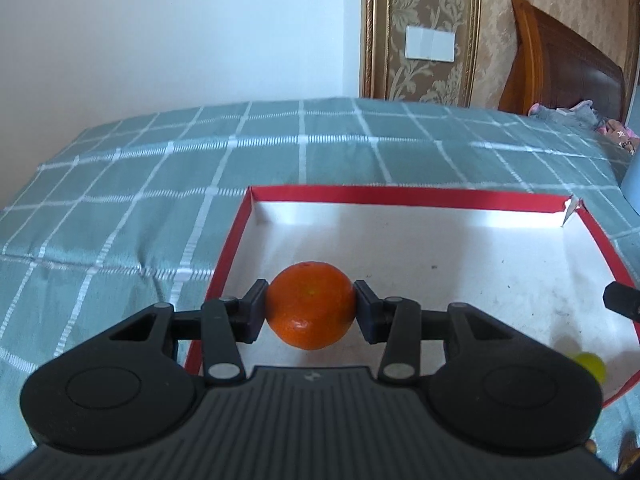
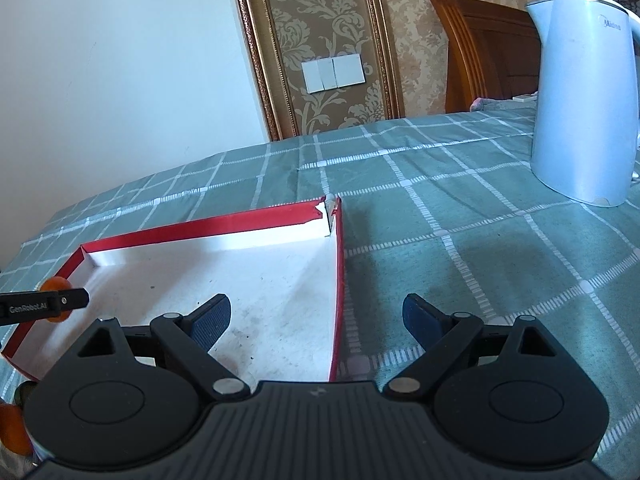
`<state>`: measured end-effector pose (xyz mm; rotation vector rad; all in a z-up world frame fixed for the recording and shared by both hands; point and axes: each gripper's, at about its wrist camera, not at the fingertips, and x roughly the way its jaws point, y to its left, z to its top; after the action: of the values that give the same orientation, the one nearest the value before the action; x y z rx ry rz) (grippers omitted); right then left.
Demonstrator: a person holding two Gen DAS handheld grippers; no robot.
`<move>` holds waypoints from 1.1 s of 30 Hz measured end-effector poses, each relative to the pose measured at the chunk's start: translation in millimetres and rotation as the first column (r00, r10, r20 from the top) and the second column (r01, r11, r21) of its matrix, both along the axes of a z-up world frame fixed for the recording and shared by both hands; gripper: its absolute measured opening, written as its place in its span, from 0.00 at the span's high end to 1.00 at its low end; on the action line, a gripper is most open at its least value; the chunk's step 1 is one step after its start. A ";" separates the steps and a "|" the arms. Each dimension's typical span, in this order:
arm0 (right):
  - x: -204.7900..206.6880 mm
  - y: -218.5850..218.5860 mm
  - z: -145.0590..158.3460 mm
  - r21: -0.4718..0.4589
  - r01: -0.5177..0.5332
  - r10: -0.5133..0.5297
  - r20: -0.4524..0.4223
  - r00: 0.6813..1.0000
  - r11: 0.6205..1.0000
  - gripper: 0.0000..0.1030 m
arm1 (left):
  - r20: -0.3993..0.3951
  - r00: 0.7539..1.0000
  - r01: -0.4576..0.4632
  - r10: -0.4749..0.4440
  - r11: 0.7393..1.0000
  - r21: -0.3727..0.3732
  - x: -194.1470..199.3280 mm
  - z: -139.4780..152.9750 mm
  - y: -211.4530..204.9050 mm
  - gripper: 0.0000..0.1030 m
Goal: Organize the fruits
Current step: 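Open the left gripper to drop the tangerine in the tray, withdraw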
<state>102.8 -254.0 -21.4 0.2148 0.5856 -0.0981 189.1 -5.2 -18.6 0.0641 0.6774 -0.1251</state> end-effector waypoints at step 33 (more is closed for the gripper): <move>-2.9 5.3 0.1 -0.044 -0.015 0.015 -0.002 1.000 0.999 0.09 | 0.209 0.978 -0.035 0.017 0.996 0.081 -86.9 19.8 -1.9 0.17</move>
<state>99.9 -248.7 -21.3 0.1674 0.5861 -0.0965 102.2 -7.1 1.2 0.1475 0.4737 -0.0633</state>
